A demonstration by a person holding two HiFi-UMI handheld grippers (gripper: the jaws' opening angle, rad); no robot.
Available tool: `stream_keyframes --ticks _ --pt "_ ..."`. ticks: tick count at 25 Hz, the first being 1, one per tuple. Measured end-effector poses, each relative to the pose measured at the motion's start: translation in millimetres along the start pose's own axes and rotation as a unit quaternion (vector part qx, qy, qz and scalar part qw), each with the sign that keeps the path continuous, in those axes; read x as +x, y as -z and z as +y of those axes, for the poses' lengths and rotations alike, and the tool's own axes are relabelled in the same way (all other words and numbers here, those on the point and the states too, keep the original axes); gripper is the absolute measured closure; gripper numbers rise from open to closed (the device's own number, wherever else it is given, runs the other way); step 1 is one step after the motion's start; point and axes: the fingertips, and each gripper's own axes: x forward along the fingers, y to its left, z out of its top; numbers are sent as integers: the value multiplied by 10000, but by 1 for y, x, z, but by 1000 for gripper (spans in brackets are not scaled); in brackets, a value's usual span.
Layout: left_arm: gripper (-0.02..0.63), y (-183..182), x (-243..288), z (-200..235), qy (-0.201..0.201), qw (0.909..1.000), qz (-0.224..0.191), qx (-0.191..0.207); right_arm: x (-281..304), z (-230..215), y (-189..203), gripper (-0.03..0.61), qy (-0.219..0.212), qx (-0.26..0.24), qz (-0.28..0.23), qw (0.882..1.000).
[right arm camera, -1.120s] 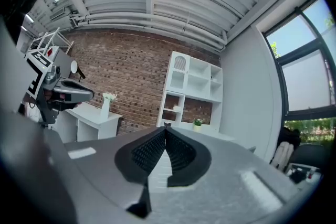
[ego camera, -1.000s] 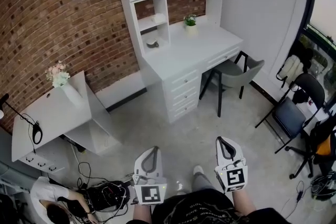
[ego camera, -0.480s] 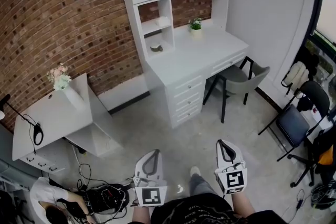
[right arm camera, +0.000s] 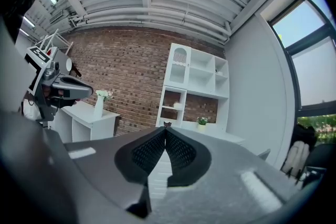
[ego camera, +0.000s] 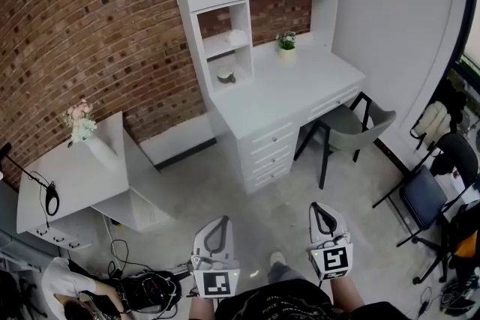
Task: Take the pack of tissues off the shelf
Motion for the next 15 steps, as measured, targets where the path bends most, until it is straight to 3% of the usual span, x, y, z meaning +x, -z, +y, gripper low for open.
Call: stream_keyframes --ticks 7,15 --pt "603 -1 58 11 -226 9995 -19 -216 53 -33 1 574 -174 -3 23 9998" --pt "603 -3 119 8 -346 9993 54 -145 101 -68 10 574 -400 42 78 9992"
